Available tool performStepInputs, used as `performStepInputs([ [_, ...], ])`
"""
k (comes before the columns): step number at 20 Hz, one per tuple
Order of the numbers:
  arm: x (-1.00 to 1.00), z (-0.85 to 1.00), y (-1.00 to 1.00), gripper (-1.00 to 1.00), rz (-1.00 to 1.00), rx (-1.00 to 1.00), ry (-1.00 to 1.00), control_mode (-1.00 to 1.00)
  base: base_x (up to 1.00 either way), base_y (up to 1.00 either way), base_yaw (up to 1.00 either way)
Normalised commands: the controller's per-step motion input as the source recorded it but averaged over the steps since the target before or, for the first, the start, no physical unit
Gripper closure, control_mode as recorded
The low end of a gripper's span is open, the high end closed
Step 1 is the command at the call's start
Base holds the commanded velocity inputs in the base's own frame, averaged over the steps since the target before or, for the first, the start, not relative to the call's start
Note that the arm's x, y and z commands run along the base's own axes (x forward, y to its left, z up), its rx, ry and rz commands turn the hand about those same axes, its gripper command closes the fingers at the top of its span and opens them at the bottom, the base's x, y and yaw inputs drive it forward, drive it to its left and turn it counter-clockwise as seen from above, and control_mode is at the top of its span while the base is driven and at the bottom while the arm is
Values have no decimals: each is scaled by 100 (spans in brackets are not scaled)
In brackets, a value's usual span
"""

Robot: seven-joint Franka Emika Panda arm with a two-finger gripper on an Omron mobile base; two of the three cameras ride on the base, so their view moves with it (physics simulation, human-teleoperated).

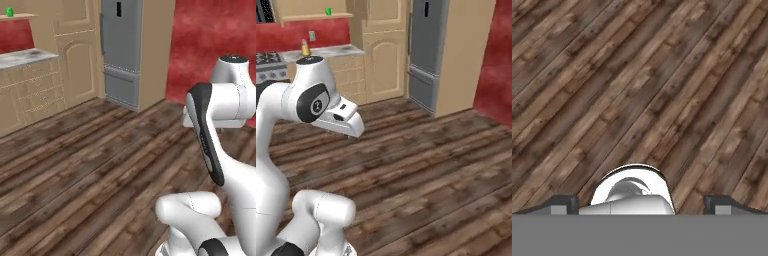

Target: There is a tray on the dining counter. Grab the cup, mug, and pitcher and place them on the tray. The pitcher may be placed next to the tray if it cannot fit the tray.

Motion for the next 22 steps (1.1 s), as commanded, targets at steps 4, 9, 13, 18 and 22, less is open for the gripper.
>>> performStepInputs([
  [4, 0, 0, 0, -100, 0, 0, 0, 100, 100, -7, 77],
  [9, 0, 0, 0, -100, 0, 0, 0, 100, 100, -8, 67],
  [13, 0, 0, 0, -100, 0, 0, 0, 100, 100, -13, 60],
  [18, 0, 0, 0, -100, 0, 0, 0, 100, 94, -41, 36],
  [22, 0, 0, 0, -100, 0, 0, 0, 100, 85, -45, 2],
])
